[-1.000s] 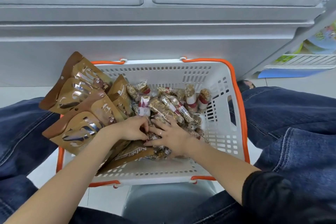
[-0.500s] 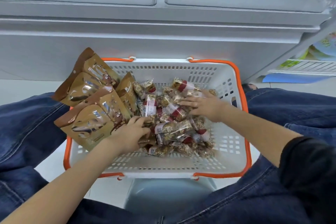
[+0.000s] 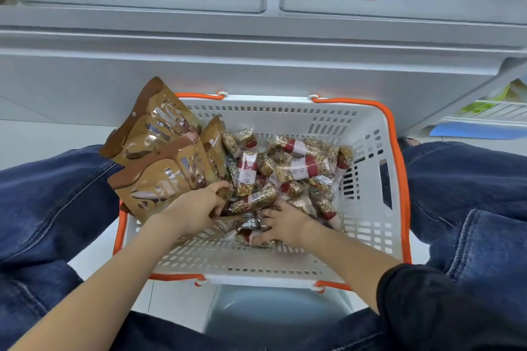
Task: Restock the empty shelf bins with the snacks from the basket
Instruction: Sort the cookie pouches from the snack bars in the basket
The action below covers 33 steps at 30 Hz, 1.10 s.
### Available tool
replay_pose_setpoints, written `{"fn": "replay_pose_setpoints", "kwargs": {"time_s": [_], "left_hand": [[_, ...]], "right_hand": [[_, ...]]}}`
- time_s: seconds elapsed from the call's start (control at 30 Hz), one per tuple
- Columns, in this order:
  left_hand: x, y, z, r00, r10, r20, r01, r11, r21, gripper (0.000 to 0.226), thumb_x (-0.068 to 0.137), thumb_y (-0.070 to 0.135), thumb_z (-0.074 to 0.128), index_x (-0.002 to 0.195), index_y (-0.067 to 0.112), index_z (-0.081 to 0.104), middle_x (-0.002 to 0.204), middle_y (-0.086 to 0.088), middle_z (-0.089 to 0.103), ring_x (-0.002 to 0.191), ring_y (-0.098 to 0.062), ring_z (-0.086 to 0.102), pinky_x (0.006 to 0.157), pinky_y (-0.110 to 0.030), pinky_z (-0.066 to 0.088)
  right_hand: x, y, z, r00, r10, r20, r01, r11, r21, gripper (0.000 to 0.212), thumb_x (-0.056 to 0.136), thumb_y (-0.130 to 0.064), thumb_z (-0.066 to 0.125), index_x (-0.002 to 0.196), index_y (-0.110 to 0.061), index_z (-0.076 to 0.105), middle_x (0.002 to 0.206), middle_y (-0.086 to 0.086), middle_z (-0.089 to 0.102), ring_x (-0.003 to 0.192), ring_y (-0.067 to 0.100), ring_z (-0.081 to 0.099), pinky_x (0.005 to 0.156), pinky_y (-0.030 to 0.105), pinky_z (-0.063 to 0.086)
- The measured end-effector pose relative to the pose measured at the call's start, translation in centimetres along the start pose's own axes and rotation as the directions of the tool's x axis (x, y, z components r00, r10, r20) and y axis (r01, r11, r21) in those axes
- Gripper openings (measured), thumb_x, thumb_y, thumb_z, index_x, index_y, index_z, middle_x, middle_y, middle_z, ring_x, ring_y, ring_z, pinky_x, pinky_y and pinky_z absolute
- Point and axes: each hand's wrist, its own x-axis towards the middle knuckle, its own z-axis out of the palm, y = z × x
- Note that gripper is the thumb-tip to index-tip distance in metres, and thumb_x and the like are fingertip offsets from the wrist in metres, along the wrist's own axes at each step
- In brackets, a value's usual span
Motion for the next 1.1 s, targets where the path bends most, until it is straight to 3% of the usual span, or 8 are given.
{"fn": "replay_pose_setpoints", "kwargs": {"time_s": [0.1,0.3,0.5,0.6,0.7,0.8,0.93,1.1], "left_hand": [[-0.1,0.0,-0.3,1.0,0.002,0.011,-0.002,1.0,-0.016,0.025,0.079,0.007,0.061,0.064,0.018,0.045,0.156,0.011,0.013,0.096,-0.015,0.062,0.077,-0.031,0.045],[0.1,0.0,-0.2,0.999,0.008,0.049,-0.007,1.0,-0.021,0.026,0.078,0.004,0.061,0.063,0.019,0.046,0.156,0.014,0.014,0.097,-0.013,0.062,0.074,-0.029,0.044],[-0.1,0.2,-0.3,0.997,0.018,0.07,-0.017,1.0,-0.022,0.025,0.079,0.002,0.057,0.063,0.018,0.046,0.155,0.012,0.02,0.1,-0.014,0.061,0.075,-0.028,0.042],[0.0,0.3,-0.2,0.998,0.016,0.068,-0.014,0.999,-0.034,0.023,0.078,0.001,0.057,0.065,0.018,0.047,0.141,0.013,0.037,0.105,-0.013,0.058,0.076,-0.026,0.041],[-0.1,0.1,0.1,0.997,-0.018,0.069,0.02,0.999,-0.034,0.019,0.078,0.001,0.058,0.069,0.017,0.05,0.088,0.012,0.052,0.08,-0.017,0.053,0.066,-0.023,0.036],[0.0,0.2,0.0,0.998,-0.032,0.063,0.036,0.997,-0.066,0.017,0.078,0.003,0.06,0.071,0.017,0.054,0.078,0.008,0.049,0.076,-0.016,0.049,0.064,-0.023,0.035],[-0.1,0.2,-0.2,0.998,-0.036,0.042,0.041,0.99,-0.136,0.018,0.079,0.005,0.062,0.072,0.02,0.056,0.079,0.012,0.047,0.081,-0.015,0.048,0.066,-0.02,0.034],[-0.6,-0.4,0.4,0.997,-0.079,-0.028,0.072,0.981,-0.177,0.008,0.081,0.012,0.064,0.081,0.019,0.06,0.089,0.006,0.053,0.087,-0.014,0.048,0.075,-0.022,0.037]], "right_hand": [[-2.1,1.9,0.2,1.0,-0.004,0.022,0.005,1.0,-0.014,0.098,0.084,-0.009,0.066,0.146,-0.049,0.002,0.159,0.003,0.01,0.147,0.024,-0.001,0.109,0.066,0.013],[-6.2,5.6,0.9,0.999,0.018,0.04,-0.025,0.983,0.181,0.085,0.093,-0.01,0.052,0.139,-0.063,0.004,0.158,-0.002,0.014,0.147,0.016,-0.004,0.109,0.062,0.013],[-10.7,6.8,1.3,0.946,0.05,0.321,-0.071,0.996,0.056,0.084,0.096,-0.009,0.046,0.142,-0.058,-0.005,0.16,0.002,0.004,0.147,0.025,-0.004,0.113,0.054,0.014],[-10.6,6.3,1.9,0.936,0.064,0.346,-0.131,0.976,0.174,0.084,0.094,-0.005,0.045,0.142,-0.059,0.002,0.16,0.003,0.006,0.147,0.026,0.006,0.114,0.054,0.015],[-9.7,5.8,0.8,0.978,0.064,0.199,-0.146,0.89,0.432,0.068,0.088,-0.005,0.046,0.138,-0.05,0.037,0.159,-0.002,0.012,0.144,0.025,0.02,0.111,0.047,0.032],[-8.4,5.2,-2.0,0.986,0.127,-0.106,-0.052,0.848,0.528,0.05,0.084,-0.003,0.047,0.127,-0.027,0.058,0.153,0.002,0.028,0.137,0.022,0.033,0.109,0.037,0.037],[-4.4,6.0,-6.1,0.889,0.216,-0.403,0.013,0.869,0.494,0.056,0.088,-0.012,0.054,0.142,-0.017,0.039,0.151,0.007,0.033,0.138,0.022,0.03,0.111,0.032,0.029],[2.3,7.3,-8.6,0.95,0.175,-0.259,-0.109,0.963,0.248,0.08,0.083,-0.043,0.066,0.148,-0.016,0.027,0.156,0.003,0.025,0.142,0.022,0.025,0.112,0.042,0.028]]}}
